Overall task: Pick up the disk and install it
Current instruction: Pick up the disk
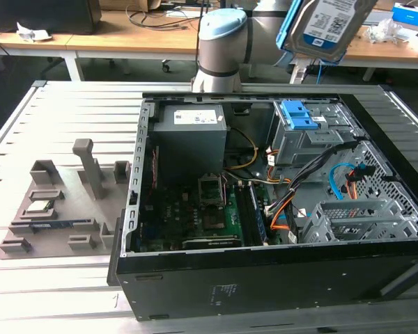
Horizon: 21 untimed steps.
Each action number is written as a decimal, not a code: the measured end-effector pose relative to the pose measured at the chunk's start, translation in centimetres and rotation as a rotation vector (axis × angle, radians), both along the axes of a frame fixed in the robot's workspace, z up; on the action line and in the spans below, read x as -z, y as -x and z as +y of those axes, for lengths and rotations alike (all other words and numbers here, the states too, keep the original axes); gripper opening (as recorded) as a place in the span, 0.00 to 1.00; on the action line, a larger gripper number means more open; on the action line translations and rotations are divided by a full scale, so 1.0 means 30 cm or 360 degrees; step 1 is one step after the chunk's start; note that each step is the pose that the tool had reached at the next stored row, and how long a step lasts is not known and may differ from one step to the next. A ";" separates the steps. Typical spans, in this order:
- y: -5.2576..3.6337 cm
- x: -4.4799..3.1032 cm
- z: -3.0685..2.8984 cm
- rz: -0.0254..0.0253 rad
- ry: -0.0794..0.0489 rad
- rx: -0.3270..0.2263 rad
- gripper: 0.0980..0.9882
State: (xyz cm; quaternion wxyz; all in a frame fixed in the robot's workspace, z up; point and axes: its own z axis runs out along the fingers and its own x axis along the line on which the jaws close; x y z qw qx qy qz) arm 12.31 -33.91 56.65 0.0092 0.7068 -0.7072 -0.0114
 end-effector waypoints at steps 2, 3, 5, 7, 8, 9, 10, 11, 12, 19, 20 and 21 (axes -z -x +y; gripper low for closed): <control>-0.034 0.000 0.000 -0.00001 0.0000 0.0000 0.30; -0.056 0.000 0.001 0.00000 0.0000 0.0000 0.30; -0.098 0.000 0.001 0.00000 0.0000 0.0000 0.30; -0.160 0.000 0.002 -0.00002 0.0000 0.0000 0.30; -0.172 0.000 0.001 0.00000 0.0000 0.0000 0.30; -0.174 0.000 0.002 0.00000 0.0000 0.0000 0.30; -0.174 0.000 0.002 0.00000 0.0000 0.0000 0.30; -0.175 0.000 0.002 -0.00001 0.0000 0.0000 0.30; -0.175 0.000 0.001 -0.00001 0.0000 0.0000 0.30; -0.176 0.000 -0.009 0.00000 -0.0018 0.0013 0.30; -0.175 0.000 -0.011 0.00000 -0.0033 0.0015 0.30; -0.175 0.000 -0.016 0.00002 -0.0065 0.0017 0.30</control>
